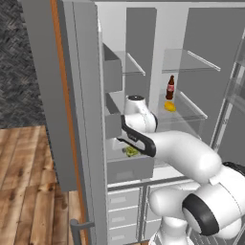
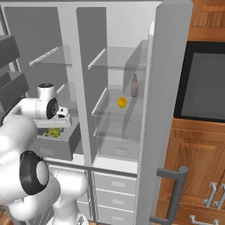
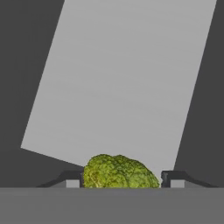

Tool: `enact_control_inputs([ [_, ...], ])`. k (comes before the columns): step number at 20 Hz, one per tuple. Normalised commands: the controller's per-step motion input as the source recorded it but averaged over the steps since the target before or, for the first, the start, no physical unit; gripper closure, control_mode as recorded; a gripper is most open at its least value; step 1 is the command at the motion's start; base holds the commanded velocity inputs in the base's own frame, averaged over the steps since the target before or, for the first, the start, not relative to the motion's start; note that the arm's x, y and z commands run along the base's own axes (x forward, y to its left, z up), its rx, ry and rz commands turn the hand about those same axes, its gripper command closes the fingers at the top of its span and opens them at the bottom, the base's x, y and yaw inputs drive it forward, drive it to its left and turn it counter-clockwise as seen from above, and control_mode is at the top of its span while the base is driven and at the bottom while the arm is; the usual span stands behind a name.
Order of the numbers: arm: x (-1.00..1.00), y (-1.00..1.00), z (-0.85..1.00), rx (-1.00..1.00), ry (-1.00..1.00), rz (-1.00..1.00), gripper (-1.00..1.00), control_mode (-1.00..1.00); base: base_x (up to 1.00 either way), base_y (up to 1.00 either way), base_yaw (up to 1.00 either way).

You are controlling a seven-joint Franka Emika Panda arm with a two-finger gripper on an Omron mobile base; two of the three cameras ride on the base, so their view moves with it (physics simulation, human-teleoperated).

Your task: Take the broccoli and mango from the fridge shelf and place them in the freezer drawer to begin freezing them.

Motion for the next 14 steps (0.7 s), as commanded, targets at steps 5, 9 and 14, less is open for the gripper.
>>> enact_control_inputs([
  [5,0.00,0.19,-0.47,-0.01,0.02,0.00,1.00,-1.00,0.00,0.00,0.00],
  [9,-0.17,0.02,-0.54,0.00,0.00,0.00,-1.00,-1.00,0.00,0.00,0.00],
  [14,-0.16,0.00,-0.22,0.00,0.00,0.00,-1.00,-1.00,0.00,0.00,0.00],
])
